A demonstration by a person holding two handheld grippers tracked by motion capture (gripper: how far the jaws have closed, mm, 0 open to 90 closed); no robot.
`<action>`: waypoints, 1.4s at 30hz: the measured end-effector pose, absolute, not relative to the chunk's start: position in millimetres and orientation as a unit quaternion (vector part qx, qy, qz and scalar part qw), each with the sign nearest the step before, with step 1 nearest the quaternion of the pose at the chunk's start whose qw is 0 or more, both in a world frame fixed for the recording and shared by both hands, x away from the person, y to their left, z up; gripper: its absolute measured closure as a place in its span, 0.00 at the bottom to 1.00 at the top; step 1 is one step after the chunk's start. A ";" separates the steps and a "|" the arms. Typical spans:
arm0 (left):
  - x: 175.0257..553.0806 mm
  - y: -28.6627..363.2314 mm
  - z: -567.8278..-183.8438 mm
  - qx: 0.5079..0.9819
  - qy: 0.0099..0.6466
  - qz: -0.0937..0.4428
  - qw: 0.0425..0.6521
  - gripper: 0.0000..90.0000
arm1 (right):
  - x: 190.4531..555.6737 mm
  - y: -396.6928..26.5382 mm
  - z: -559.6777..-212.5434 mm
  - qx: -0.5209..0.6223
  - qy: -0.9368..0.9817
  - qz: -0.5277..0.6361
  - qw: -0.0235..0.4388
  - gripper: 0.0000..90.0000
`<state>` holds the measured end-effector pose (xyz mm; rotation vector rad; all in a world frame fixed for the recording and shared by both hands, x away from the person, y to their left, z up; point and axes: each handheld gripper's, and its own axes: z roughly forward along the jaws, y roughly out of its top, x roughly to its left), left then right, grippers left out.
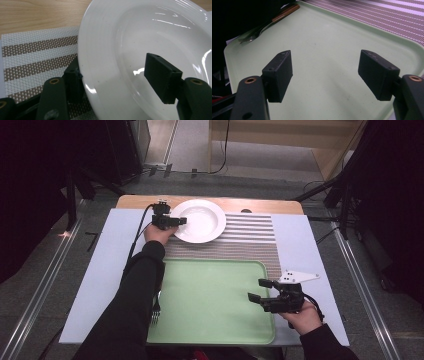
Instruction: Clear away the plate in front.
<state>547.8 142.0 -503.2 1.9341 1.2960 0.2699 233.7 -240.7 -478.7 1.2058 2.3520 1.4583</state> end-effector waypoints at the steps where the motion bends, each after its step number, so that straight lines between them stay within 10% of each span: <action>1: 548.0 141.6 -502.5 0.759 0.515 0.109 0.384 0.43 | 233.7 -240.6 -478.5 0.398 0.778 0.482 0.062 0.30; 12: 544.3 142.9 -480.7 0.751 0.508 0.120 0.404 0.69 | 235.2 -240.6 -478.5 0.397 0.778 0.482 0.064 0.30; 42: 535.2 110.9 -455.2 0.771 0.477 0.112 0.406 0.83 | 236.4 -236.1 -478.1 0.394 0.782 0.478 0.063 0.30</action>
